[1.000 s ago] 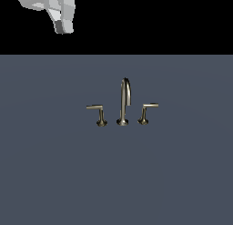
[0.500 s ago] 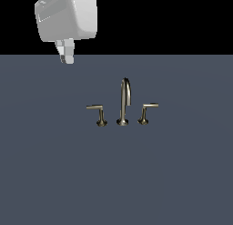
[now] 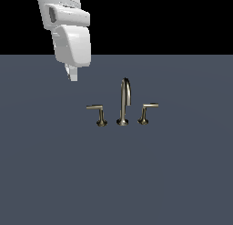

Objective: Turn on the faucet by rotating a designated handle.

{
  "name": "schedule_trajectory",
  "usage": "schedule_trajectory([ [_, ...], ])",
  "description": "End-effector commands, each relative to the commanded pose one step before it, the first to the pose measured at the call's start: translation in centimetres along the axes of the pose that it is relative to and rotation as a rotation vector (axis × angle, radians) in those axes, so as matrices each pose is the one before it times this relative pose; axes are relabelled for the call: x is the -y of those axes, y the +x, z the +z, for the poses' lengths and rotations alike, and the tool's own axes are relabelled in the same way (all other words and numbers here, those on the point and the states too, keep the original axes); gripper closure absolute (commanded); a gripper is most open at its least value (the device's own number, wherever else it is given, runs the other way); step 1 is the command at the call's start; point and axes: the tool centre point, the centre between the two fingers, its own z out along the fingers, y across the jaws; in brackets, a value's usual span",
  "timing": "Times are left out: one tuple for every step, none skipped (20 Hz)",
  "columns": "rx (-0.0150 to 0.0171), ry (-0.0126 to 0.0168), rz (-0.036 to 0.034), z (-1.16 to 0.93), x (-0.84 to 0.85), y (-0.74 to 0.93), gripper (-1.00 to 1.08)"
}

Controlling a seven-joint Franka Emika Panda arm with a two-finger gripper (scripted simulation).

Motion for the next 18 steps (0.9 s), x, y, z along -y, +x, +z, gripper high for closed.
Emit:
schedule_trajectory([
  [-0.00012,0.00063,0.04621,1.269,1.046,0.560,1.08],
  [-0.00010,-0.00011,0.01826,0.505,0.413,0.227,1.08],
  [-0.00014,-0.00014,0.01847,0.511,0.418,0.232,1.08],
  [-0.00019,-0.00018,0.01874,0.518,0.423,0.236,1.08],
  [-0.00024,-0.00021,0.01907,0.527,0.430,0.242,1.08],
  [-0.00029,-0.00025,0.01945,0.537,0.438,0.249,1.08],
  [-0.00033,-0.00028,0.01990,0.549,0.448,0.256,1.08],
  [-0.00038,-0.00030,0.02041,0.563,0.460,0.264,1.08],
  [-0.00042,-0.00032,0.02101,0.579,0.474,0.273,1.08],
  [-0.00046,-0.00034,0.02168,0.596,0.489,0.283,1.08],
  [-0.00049,-0.00035,0.02206,0.605,0.498,0.289,1.08],
  [-0.00048,-0.00034,0.02171,0.593,0.491,0.286,1.08],
  [-0.00047,-0.00032,0.02129,0.580,0.482,0.282,1.08],
  [-0.00044,-0.00030,0.02082,0.565,0.473,0.276,1.08],
  [-0.00040,-0.00027,0.02028,0.548,0.461,0.269,1.08],
  [-0.00035,-0.00024,0.01967,0.528,0.449,0.262,1.08],
  [-0.00030,-0.00021,0.01897,0.507,0.434,0.253,1.08],
  [-0.00024,-0.00019,0.01820,0.483,0.417,0.243,1.08],
])
